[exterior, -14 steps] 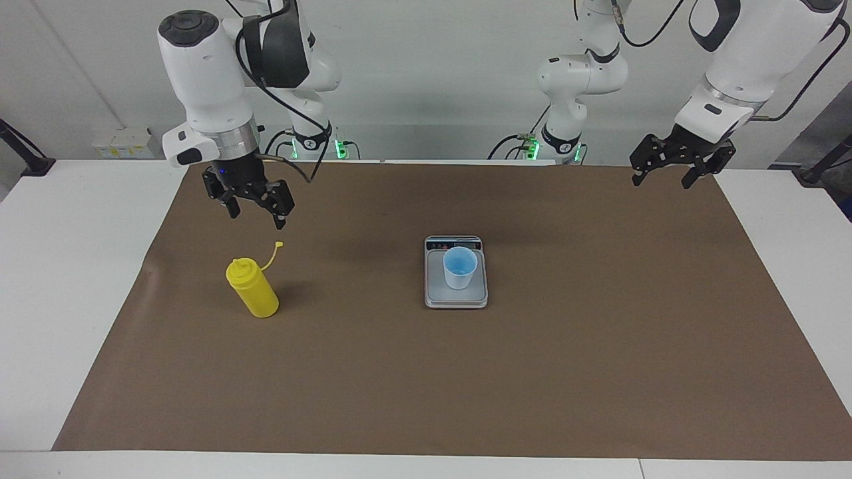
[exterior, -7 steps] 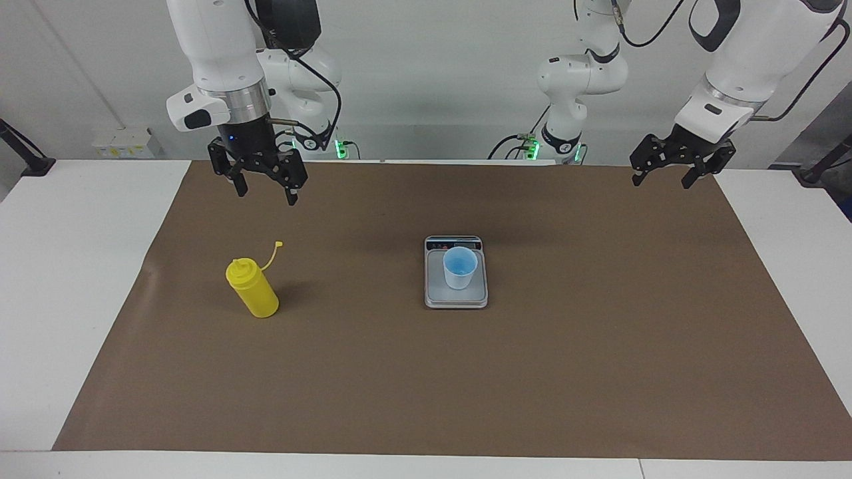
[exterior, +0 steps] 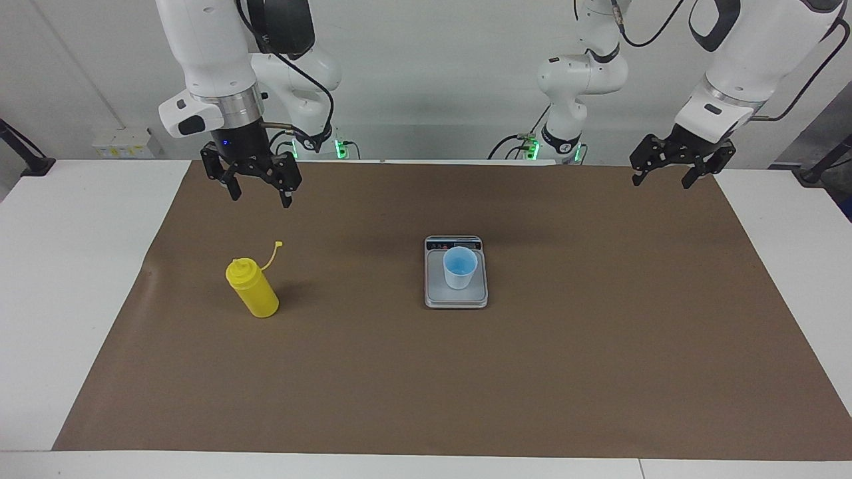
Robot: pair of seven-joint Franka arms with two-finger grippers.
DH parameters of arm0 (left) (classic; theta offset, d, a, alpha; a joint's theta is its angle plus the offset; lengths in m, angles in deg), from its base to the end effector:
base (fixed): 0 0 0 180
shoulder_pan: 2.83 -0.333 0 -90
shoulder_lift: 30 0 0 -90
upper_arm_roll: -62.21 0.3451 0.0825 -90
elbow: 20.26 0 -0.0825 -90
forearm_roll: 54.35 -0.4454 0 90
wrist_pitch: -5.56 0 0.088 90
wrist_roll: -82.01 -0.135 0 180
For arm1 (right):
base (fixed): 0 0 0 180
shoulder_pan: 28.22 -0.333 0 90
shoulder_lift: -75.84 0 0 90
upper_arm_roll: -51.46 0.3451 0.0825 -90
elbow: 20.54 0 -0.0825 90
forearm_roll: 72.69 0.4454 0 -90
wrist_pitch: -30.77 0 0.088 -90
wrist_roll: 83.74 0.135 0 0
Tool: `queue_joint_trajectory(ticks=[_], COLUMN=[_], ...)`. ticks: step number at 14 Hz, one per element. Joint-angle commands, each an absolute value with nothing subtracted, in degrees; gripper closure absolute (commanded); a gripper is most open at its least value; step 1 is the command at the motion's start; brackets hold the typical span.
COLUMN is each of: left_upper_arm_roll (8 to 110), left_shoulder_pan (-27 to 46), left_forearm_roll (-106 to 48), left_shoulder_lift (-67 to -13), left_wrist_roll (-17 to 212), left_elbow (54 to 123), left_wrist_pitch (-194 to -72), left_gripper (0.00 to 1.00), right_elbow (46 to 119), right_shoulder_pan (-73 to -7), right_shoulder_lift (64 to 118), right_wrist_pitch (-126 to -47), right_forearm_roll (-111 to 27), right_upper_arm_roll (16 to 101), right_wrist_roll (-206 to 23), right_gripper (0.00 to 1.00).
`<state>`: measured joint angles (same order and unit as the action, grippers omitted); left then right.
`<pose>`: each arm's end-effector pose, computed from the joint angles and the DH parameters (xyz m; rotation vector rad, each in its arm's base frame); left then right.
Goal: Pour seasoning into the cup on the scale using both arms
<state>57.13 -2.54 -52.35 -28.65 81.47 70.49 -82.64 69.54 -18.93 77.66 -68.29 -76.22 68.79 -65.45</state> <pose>0.6009 -0.0619 0.6303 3.1053 -0.1614 -0.0348 0.6401 0.0801 0.6211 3.1010 -0.2701 0.2103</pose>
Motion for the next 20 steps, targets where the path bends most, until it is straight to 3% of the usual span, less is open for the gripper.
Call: queue_joint_trajectory(ticks=[1,3,5,6,20], left_upper_arm_roll=[56.76,56.76,56.76,56.76,56.76], left_shoulder_pan=[-3.19,-3.19,-3.19,-3.19,-3.19], left_forearm_roll=[-52.6,-52.6,-52.6,-52.6,-52.6], left_shoulder_lift=[-27.45,-27.45,-27.45,-27.45,-27.45], left_wrist_roll=[81.84,81.93,81.93,81.93,81.93], left_elbow=[72.03,72.03,72.03,72.03,72.03], left_wrist_pitch=[-83.48,-83.48,-83.39,-83.48,-83.48], left_gripper=[0.0,0.0,0.0,0.0,0.0], right_elbow=[68.23,68.15,68.23,68.32,70.61], right_shoulder_pan=[-17.59,-19.68,-28.62,-29.97,-29.81], right_shoulder_lift=[78.38,78.3,78.12,78.12,76.63], right_wrist_pitch=[-67.22,-65.92,-65.73,-65.73,-62.83], right_forearm_roll=[-77.18,-77.26,-77.18,-76.74,-76.21], right_upper_arm_roll=[68.86,67.2,57.57,55.87,54.8], right_wrist_roll=[-68.19,-68.36,-68.45,-68.54,-68.45], right_gripper=[0.0,0.0,0.0,0.0,0.0])
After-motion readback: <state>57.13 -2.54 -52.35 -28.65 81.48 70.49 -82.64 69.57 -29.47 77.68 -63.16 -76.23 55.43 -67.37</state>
